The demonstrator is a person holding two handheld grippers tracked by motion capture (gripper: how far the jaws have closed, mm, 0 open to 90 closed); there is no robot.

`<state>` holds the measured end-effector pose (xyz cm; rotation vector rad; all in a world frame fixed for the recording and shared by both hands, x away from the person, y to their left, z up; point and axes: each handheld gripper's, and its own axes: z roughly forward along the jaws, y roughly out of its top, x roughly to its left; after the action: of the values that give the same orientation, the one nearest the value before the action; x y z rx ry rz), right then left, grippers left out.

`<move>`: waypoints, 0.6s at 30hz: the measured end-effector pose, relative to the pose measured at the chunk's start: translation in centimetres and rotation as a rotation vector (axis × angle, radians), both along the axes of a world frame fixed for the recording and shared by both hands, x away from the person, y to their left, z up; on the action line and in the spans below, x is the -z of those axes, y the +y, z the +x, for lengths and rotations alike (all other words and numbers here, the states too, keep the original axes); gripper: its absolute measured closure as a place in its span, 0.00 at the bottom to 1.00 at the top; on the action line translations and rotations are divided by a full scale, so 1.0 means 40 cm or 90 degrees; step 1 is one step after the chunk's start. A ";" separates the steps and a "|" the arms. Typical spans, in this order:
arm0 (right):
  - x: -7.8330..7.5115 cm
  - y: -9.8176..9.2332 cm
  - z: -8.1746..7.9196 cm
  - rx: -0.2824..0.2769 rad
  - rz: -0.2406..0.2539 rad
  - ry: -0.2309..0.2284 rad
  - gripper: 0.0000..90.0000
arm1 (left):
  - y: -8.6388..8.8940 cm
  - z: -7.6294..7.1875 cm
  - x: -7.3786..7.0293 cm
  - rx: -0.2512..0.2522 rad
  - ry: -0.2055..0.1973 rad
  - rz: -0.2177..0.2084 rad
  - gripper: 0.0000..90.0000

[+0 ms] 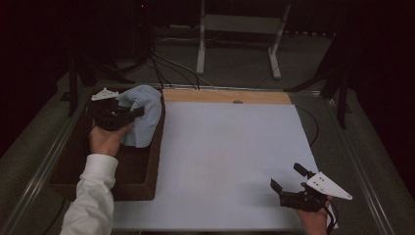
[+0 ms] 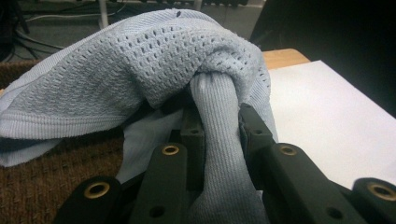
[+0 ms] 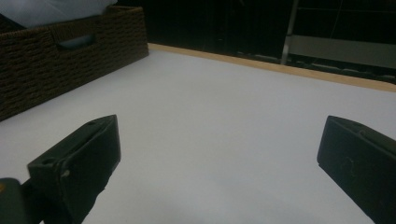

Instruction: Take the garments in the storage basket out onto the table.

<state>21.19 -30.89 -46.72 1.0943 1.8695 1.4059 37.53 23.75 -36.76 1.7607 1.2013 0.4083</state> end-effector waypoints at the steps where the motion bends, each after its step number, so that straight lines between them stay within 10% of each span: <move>1: 0.000 0.000 0.000 0.000 0.000 0.000 0.00 | -0.002 -0.004 -0.003 0.004 -0.003 -0.003 0.85; 18: 0.001 0.002 0.001 -0.002 0.002 0.002 0.00 | -0.026 -0.037 -0.026 0.034 -0.028 -0.015 0.85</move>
<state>21.21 -30.80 -46.75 1.0965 1.8726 1.4098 36.03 22.70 -35.72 1.7505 1.1213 0.3985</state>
